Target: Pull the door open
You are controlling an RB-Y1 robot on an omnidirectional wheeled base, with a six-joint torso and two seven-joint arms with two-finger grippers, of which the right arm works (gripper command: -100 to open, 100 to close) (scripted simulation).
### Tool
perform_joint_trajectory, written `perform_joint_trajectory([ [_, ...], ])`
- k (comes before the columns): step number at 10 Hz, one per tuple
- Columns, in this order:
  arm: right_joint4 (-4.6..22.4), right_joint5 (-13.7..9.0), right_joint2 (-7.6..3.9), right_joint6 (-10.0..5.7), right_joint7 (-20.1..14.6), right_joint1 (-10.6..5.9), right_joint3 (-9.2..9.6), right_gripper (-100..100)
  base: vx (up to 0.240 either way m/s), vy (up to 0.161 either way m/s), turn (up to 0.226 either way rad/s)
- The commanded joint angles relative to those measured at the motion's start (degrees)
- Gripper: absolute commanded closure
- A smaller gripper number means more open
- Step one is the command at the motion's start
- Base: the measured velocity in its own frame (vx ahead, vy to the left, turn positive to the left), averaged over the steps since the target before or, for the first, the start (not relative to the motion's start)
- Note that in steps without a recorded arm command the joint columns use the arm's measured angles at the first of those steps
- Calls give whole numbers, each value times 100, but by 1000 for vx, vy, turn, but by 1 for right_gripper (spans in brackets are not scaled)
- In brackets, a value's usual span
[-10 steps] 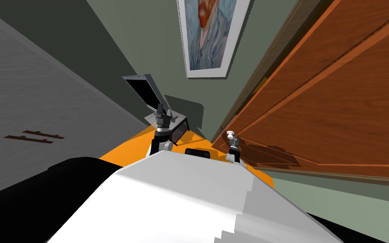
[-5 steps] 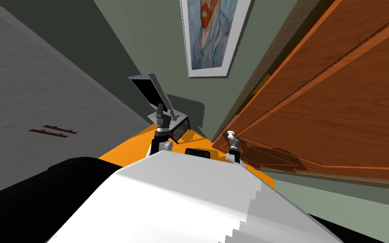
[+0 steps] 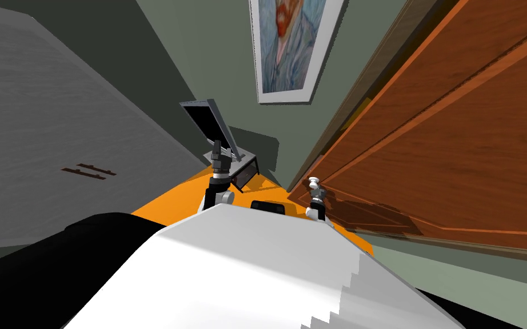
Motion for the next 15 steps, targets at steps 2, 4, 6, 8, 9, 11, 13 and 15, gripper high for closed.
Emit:
perform_joint_trajectory([
  [2,-170,-82,92,5,-268,-46,97,100,-25,-7,30],
  [4,-173,-175,87,12,-508,-47,134,100,-48,-23,75],
  [6,-88,-175,87,12,-508,-47,134,100,-9,3,-8],
  [8,-173,-175,87,12,-508,-47,134,100,-2,0,-11],
  [9,-173,-175,87,12,-508,-47,134,100,0,0,0],
  [11,-175,-268,82,20,-747,-48,170,100,-33,-9,54],
  [13,-177,-362,77,28,-986,-49,206,100,-26,-8,30],
  [15,-168,-452,73,35,-1225,-50,242,100,-49,-15,88],
])
